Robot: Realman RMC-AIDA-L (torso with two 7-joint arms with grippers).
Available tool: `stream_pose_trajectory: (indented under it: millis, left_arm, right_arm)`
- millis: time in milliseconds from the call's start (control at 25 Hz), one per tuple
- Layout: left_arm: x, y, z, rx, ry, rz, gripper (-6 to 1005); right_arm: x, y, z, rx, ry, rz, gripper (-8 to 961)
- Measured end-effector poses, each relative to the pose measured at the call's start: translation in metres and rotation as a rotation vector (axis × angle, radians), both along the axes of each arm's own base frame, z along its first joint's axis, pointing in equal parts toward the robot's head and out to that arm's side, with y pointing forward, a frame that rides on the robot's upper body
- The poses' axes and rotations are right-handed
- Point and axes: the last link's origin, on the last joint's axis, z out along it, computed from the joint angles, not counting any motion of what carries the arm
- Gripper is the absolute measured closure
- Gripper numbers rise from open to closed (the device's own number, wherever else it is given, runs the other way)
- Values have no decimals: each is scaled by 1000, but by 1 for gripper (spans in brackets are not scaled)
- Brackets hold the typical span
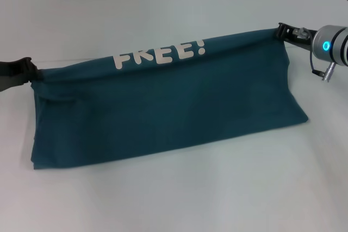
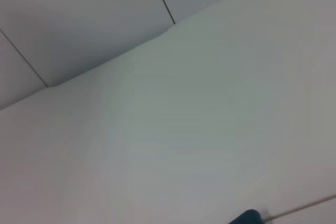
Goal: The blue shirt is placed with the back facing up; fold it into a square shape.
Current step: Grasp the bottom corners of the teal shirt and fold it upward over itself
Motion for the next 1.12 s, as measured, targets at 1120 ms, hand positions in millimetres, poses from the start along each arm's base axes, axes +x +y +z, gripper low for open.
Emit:
stream_pose_trajectory:
  millis: [1120]
  left_arm:
    - [1,5,-3,29,36,-21,951]
  right_arm:
    - [-9,7,-8,22,-67,8,843]
